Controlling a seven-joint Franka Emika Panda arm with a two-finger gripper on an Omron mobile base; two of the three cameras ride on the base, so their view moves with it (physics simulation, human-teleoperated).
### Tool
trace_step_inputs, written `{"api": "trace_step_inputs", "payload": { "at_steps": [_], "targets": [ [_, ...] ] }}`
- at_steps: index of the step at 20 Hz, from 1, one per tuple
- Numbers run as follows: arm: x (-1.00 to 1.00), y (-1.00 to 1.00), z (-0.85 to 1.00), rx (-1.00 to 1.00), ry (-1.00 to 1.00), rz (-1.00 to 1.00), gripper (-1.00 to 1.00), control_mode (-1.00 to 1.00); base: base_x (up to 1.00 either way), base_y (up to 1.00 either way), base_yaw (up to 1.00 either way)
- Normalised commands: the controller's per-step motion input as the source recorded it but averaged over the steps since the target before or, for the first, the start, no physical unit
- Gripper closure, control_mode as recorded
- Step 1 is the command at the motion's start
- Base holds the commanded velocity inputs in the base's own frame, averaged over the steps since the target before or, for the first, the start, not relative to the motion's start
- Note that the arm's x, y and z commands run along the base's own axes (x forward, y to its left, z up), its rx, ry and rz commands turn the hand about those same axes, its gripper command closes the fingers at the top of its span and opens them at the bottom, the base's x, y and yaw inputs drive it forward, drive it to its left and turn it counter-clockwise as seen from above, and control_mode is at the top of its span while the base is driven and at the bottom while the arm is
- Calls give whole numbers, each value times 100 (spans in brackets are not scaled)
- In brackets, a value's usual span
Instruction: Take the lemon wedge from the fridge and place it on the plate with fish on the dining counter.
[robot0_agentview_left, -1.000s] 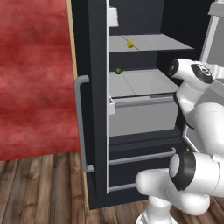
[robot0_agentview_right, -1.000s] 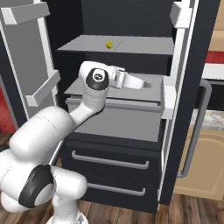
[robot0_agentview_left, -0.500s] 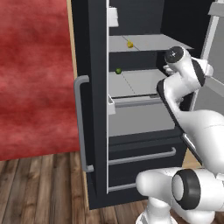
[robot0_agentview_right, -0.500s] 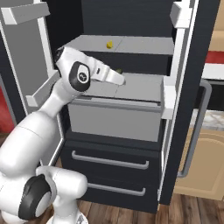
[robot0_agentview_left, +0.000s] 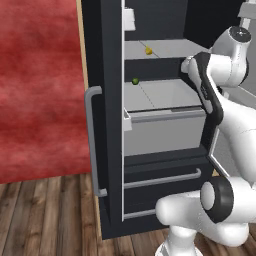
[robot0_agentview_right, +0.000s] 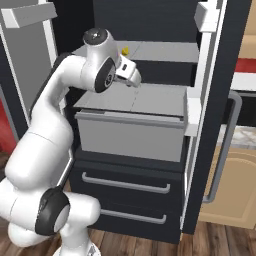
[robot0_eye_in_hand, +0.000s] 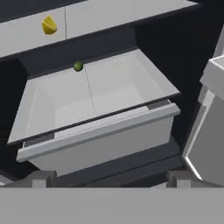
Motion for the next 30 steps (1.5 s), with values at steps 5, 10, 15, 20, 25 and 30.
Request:
{"api": "trace_step_inputs", "payload": {
  "at_steps": [5, 10, 15, 20, 25, 30],
  "targets": [
    [-21, 32, -44, 3, -25, 30, -100, -100, 0, 0, 0],
    [-90, 42, -23, -19, -22, 12, -100, -100, 0, 0, 0],
    [-19, 2, 0, 0, -1, 0, -100, -100, 0, 0, 0],
    [-53, 4, 15, 0, -19, 0, -100, -100, 0, 0, 0],
    [3, 0, 0, 0, 0, 0, -100, -100, 0, 0, 0],
    [-1, 0, 4, 1, 2, -3, -100, -100, 0, 0, 0]
  ]
}}
